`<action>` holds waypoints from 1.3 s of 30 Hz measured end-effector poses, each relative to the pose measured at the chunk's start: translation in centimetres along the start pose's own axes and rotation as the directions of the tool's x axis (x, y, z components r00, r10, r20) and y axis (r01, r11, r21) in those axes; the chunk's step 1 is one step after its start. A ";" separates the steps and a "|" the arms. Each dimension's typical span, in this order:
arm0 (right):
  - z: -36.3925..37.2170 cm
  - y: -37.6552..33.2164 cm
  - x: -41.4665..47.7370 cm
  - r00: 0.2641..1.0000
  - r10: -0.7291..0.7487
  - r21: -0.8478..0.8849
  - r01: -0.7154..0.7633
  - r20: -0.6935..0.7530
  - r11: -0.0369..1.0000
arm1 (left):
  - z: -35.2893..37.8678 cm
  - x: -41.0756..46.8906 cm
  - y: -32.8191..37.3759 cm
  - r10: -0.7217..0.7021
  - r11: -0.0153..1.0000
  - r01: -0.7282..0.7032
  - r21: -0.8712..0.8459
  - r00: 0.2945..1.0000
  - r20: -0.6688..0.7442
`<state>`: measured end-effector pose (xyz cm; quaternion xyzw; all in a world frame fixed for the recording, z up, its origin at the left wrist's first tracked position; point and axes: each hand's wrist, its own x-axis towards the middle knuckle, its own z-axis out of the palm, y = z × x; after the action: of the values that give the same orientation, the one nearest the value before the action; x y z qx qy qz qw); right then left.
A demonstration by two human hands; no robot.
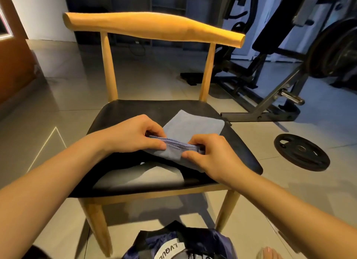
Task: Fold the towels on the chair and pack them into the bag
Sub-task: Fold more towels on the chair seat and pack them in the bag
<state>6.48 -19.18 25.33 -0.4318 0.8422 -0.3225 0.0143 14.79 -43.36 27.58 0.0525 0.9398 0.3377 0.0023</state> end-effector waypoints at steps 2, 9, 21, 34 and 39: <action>-0.8 1.0 0.0 0.997 0.033 0.081 -0.039 0.070 0.996 | -0.1 -0.5 -0.6 -0.015 0.999 0.017 -0.031 0.998 0.066; -2.0 1.9 -1.3 0.961 0.035 0.095 -0.063 0.276 0.994 | -0.2 -1.8 -1.6 -0.078 0.980 0.104 -0.171 0.985 0.152; -1.5 2.1 -2.2 0.916 0.307 -0.009 -0.316 0.257 0.949 | 0.7 -0.7 -1.1 -0.386 0.896 0.388 -0.218 0.921 0.052; -1.2 2.7 -2.0 0.845 0.468 0.087 -0.502 0.258 0.860 | 1.4 -0.3 -1.0 -0.467 0.882 0.466 -0.069 0.884 -0.009; 0.2 2.9 -3.3 0.993 0.053 -0.345 -0.087 -0.106 0.935 | 2.5 -1.2 -1.0 -0.173 0.983 0.181 0.027 0.968 -0.183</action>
<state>6.51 -15.66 22.68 -0.3815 0.9005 -0.1876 -0.0909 15.95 -42.66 25.01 -0.0621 0.9442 0.3191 -0.0536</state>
